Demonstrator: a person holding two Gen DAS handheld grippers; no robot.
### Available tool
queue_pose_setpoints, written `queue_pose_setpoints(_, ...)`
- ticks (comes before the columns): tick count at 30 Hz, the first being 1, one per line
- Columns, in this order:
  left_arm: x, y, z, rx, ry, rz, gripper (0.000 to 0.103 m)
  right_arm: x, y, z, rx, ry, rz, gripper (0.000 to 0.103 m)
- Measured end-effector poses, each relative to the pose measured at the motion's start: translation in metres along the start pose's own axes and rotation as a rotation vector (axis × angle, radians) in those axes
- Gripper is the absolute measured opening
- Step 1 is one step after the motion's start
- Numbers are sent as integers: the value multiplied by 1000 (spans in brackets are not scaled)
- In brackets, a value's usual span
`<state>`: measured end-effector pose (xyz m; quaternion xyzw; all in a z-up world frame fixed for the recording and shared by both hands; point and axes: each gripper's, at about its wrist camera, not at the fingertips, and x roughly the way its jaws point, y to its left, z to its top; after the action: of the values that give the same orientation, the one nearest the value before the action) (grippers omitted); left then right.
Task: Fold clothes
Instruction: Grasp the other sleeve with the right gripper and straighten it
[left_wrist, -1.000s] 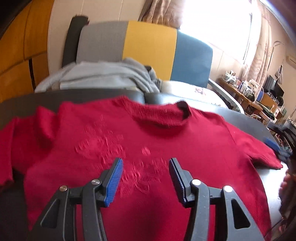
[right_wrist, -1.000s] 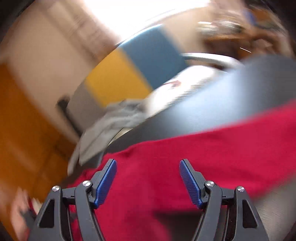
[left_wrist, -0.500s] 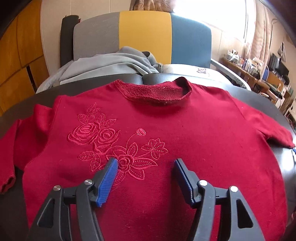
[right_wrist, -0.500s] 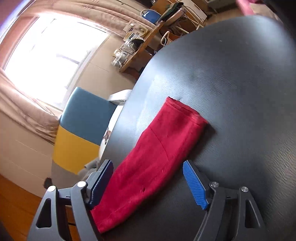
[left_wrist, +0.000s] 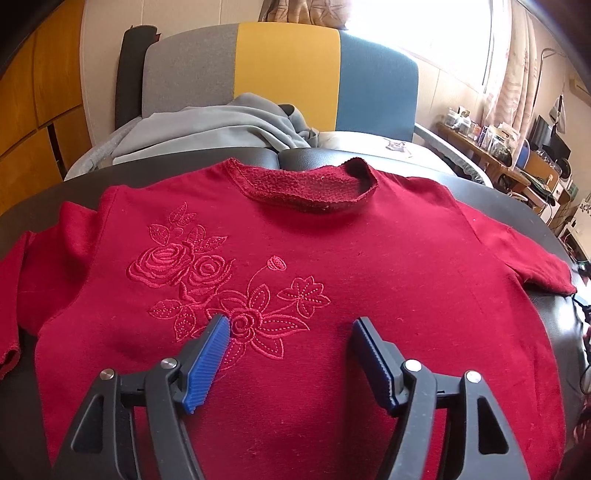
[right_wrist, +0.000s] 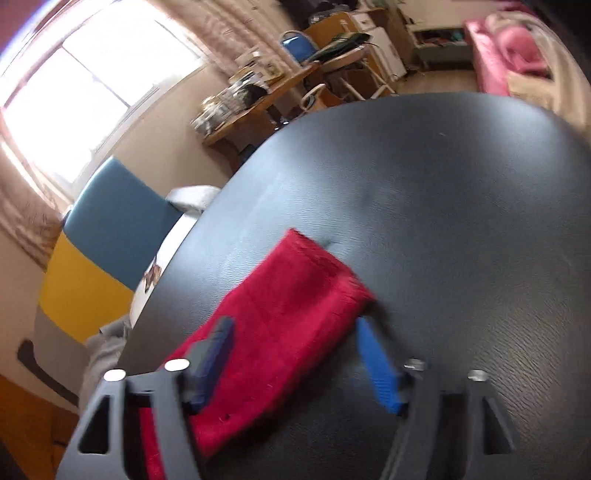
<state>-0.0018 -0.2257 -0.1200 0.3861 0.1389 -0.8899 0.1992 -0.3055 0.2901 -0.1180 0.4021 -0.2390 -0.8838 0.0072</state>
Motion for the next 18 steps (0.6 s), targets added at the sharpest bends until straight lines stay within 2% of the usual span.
queue_pose_setpoints(1, 0, 0, 0, -1, 0, -1, 71, 5, 9, 1, -44, 3, -28, 80)
queue_pose_setpoints(2, 0, 0, 0, -2, -1, -3, 71, 10, 19, 3, -88, 6, -55, 72)
queue_pose_setpoints(3, -1, 0, 0, -4, -2, -5, 71, 16, 28, 4, -131, 9, -83, 56)
queue_pose_setpoints(4, -1, 1, 0, -7, -3, -8, 71, 20, 34, 6, -161, 14, -101, 47)
queue_pose_setpoints(6, -1, 2, 0, -12, -6, -17, 72, 23, 34, 11, -157, 37, -97, 11)
queue_pose_setpoints(9, -2, 3, -1, -19, -8, -31, 73, 23, 30, 19, -90, 66, -30, 9)
queue_pose_setpoints(11, -2, 3, -1, -19, -8, -31, 73, 12, 38, 25, -53, 45, 67, 9)
queue_pose_setpoints(14, -2, 1, -1, -12, -5, -21, 73, -16, 83, 19, -87, 17, 236, 9)
queue_pose_setpoints(18, -1, -1, -1, -3, -2, -10, 73, -56, 166, -18, -224, 36, 483, 9)
